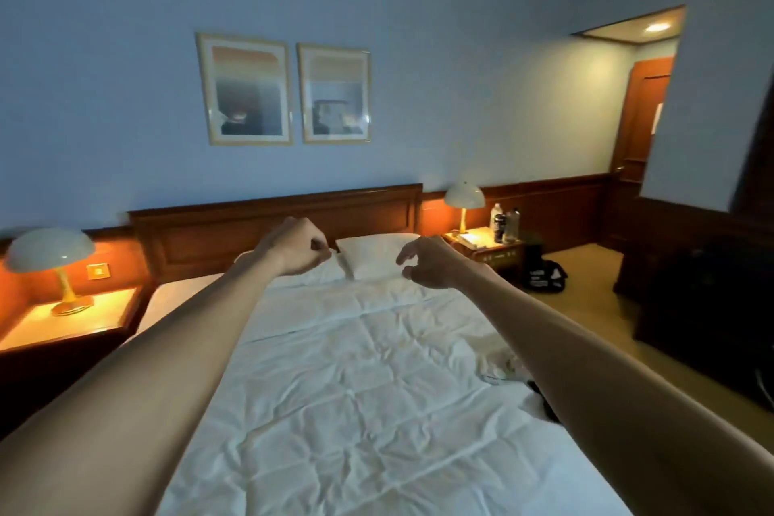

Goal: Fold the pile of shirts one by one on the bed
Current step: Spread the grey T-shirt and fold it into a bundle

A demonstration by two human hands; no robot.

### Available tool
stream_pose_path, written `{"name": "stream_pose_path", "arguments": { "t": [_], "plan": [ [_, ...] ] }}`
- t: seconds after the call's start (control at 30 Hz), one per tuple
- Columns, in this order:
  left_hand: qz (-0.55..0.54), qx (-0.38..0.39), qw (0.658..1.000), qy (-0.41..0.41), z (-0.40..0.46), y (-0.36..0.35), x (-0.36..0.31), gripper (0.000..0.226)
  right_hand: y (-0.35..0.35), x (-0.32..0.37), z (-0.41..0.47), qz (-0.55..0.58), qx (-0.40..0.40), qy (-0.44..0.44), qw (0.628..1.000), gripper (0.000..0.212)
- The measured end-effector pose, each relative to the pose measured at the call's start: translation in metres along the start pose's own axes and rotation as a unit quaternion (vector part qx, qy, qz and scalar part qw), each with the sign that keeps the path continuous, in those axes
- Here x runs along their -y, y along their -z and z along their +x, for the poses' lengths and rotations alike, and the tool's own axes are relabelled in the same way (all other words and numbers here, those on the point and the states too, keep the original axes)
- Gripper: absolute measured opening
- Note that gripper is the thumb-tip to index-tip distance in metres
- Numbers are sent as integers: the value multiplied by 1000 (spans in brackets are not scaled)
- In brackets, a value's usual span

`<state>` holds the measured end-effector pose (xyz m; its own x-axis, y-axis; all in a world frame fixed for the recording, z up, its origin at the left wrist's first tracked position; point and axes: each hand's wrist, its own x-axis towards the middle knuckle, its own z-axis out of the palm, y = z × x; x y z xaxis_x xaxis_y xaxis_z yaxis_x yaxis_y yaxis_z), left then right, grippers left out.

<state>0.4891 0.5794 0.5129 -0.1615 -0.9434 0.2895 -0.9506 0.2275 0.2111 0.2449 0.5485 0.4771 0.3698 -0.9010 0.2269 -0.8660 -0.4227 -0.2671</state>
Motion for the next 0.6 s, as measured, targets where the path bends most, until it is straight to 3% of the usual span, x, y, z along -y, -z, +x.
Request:
{"name": "stream_pose_path", "arguments": {
  "t": [0.4,0.6],
  "plan": [
    [-108,100,973,-175,241,-207,-183,16,16,-304,24,35,-39,-215,975,25],
    [-132,162,958,-198,326,-311,-258,20,-6,-434,27,37,-11,-296,955,24]
  ]
}}
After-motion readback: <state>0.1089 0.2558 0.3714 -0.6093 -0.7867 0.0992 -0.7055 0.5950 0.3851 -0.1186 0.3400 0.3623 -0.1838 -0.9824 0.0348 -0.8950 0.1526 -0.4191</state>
